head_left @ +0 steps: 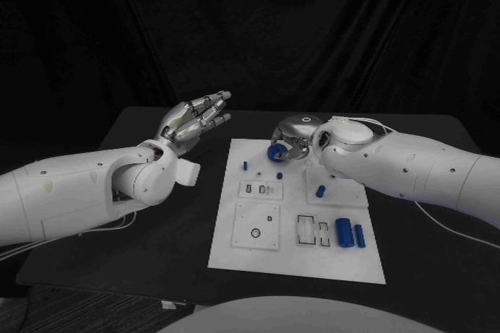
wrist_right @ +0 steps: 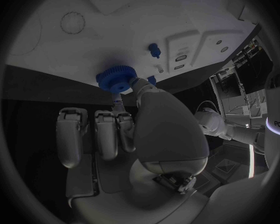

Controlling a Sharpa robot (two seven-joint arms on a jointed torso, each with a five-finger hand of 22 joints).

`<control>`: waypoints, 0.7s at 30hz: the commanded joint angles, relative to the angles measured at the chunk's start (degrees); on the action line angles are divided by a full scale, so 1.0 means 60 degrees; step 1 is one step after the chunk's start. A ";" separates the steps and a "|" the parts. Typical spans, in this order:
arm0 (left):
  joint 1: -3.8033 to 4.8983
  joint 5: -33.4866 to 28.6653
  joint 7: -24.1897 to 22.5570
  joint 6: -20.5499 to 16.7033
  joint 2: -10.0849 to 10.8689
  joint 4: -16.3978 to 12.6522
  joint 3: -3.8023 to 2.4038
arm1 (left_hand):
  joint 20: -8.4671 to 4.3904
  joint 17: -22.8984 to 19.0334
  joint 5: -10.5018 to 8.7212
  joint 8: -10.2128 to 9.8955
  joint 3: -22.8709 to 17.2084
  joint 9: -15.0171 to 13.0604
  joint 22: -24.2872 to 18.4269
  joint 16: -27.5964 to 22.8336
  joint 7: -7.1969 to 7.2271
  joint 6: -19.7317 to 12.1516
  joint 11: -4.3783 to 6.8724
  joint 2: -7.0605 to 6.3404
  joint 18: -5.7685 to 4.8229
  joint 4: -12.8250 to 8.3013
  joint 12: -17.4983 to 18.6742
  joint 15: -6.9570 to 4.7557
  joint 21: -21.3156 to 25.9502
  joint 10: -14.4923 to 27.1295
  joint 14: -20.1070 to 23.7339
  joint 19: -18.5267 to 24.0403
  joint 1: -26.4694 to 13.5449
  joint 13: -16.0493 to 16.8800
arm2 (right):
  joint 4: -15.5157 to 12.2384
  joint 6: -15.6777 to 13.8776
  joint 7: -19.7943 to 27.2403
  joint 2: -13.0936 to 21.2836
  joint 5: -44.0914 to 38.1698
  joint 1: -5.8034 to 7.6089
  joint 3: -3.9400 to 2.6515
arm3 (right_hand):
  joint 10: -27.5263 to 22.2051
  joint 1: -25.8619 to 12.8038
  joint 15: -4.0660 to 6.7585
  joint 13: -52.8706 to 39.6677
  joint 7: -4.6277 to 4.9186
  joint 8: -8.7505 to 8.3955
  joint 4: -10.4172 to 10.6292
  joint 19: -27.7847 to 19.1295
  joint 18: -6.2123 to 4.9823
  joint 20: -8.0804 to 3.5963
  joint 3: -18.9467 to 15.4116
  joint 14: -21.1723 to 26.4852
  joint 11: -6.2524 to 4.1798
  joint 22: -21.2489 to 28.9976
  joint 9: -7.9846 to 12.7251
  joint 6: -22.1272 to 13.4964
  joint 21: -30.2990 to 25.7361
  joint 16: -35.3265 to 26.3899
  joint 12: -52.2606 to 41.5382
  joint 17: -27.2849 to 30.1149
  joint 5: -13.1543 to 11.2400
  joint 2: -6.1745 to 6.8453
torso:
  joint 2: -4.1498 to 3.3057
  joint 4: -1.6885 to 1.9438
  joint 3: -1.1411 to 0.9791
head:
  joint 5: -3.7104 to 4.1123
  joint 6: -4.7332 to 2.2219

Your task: Assemble the parts on the task board

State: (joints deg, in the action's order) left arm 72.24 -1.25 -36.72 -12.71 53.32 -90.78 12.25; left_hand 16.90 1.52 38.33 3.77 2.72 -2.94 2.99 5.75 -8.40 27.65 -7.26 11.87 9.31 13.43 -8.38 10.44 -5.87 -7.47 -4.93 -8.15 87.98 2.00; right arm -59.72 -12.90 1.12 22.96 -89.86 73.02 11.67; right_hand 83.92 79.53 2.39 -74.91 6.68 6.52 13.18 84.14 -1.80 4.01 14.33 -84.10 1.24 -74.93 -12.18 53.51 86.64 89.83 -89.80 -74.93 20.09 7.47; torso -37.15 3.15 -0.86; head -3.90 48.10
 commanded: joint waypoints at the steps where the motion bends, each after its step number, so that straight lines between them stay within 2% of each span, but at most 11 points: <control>1: -0.0010 0.0006 -0.0104 0.0116 -0.0021 0.0000 -0.0010 | -0.0021 0.0012 0.0031 0.0053 -0.0041 -0.0003 0.0014 0.0062 -0.0028 0.0005 -0.0044 0.0007 0.0008 -0.0004 -0.0035 0.0065 -0.0043 -0.0013 -0.0024 -0.0066 0.0123 0.0009 | 0.0041 0.0152 0.0072 -0.0037 -0.0032 -0.0063 0.0018 | 0.1014 0.0000 -0.0069 -0.2515 -0.0004 -0.0046 -0.0058 0.0441 0.0083 0.0068 0.0007 -0.0984 0.0036 -0.2074 0.0020 -0.0065 -0.0058 0.0029 -0.0034 -0.2511 -0.0062 -0.0005 | 0.0000 -0.0003 0.0006 | 0.0005 -0.0011; 6: -0.0013 0.0006 -0.0106 0.0121 -0.0032 0.0028 -0.0010 | -0.0021 0.0012 0.0031 0.0053 -0.0041 -0.0003 0.0014 0.0062 -0.0028 0.0005 -0.0044 0.0007 0.0008 -0.0004 -0.0035 0.0065 -0.0043 -0.0013 -0.0024 -0.0066 0.0123 0.0009 | 0.0062 0.0237 0.0071 -0.0100 -0.0032 -0.0066 0.0018 | 0.1014 -0.0046 -0.0044 -0.2515 -0.0024 -0.0215 -0.0099 0.0426 0.0076 0.0052 0.0002 -0.0984 0.0004 -0.2068 0.0088 -0.0332 -0.0078 0.0029 -0.0034 -0.2511 -0.0115 0.0004 | -0.0003 0.0008 0.0008 | 0.0023 0.0003; 7: -0.0014 0.0006 -0.0106 0.0123 -0.0034 0.0031 -0.0010 | -0.0021 0.0012 0.0031 0.0053 -0.0041 -0.0003 0.0014 0.0062 -0.0028 0.0005 -0.0044 0.0007 0.0008 -0.0004 -0.0035 0.0065 -0.0043 -0.0013 -0.0024 -0.0066 0.0123 0.0009 | 0.0065 0.0263 0.0066 -0.0110 -0.0032 -0.0067 0.0018 | 0.1014 -0.0078 -0.0029 -0.2515 -0.0052 -0.0306 -0.0114 0.0421 0.0074 0.0040 -0.0007 -0.0984 -0.0017 -0.2067 0.0136 -0.0486 -0.0086 0.0029 -0.0034 -0.2511 -0.0226 -0.0004 | -0.0005 0.0009 0.0011 | 0.0021 0.0001; 16: -0.0022 0.0006 -0.0095 0.0135 -0.0045 0.0052 -0.0010 | -0.0021 0.0012 0.0038 0.0053 -0.0060 -0.0003 0.0013 0.0064 -0.0030 0.0002 -0.0047 -0.0001 0.0004 -0.0015 -0.0039 0.0069 -0.0043 -0.0013 -0.0025 -0.0067 0.0127 0.0009 | 0.0060 0.0452 0.0058 -0.0142 -0.0032 -0.0080 0.0018 | 0.1014 -0.0163 -0.0003 -0.2515 -0.0073 -0.0356 -0.0126 0.0419 0.0073 0.0016 -0.0053 -0.0984 -0.0041 -0.2068 0.0175 -0.0572 -0.0094 0.0029 -0.0034 -0.2511 -0.0460 -0.0008 | -0.0002 0.0002 0.0022 | 0.0033 0.0009; 21: -0.0027 0.0006 -0.0083 0.0143 -0.0049 0.0068 -0.0010 | -0.0021 0.0012 0.0038 0.0053 -0.0060 -0.0003 0.0013 0.0064 -0.0030 0.0002 -0.0047 -0.0001 0.0004 -0.0015 -0.0039 0.0069 -0.0043 -0.0013 -0.0025 -0.0067 0.0127 0.0009 | -0.0021 0.0462 0.0059 -0.0096 -0.0018 -0.0086 0.0018 | 0.1014 -0.0224 -0.0002 -0.2515 -0.0068 -0.0341 -0.0112 0.0403 0.0066 0.0010 -0.0086 -0.0984 -0.0039 -0.2057 0.0176 -0.0544 -0.0115 0.0029 -0.0034 -0.2511 -0.0572 -0.0009 | 0.0008 -0.0010 0.0008 | 0.0009 0.0008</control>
State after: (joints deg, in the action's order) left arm 72.14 -1.25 -36.66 -12.52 53.14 -90.34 12.25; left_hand 16.89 1.52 38.33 3.77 2.72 -2.94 2.98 5.75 -8.40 27.65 -7.27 11.87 9.31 13.43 -8.37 10.44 -5.87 -7.47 -4.93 -8.15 87.98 1.99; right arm -59.70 -11.43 1.59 22.20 -89.82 72.78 11.72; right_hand 83.92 78.90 2.39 -74.91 6.26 4.53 12.48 84.14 -1.80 4.01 14.07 -84.10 1.24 -74.92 -11.16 50.65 86.15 89.83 -89.80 -74.92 17.03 7.44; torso -37.15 3.15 -0.75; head -3.76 48.13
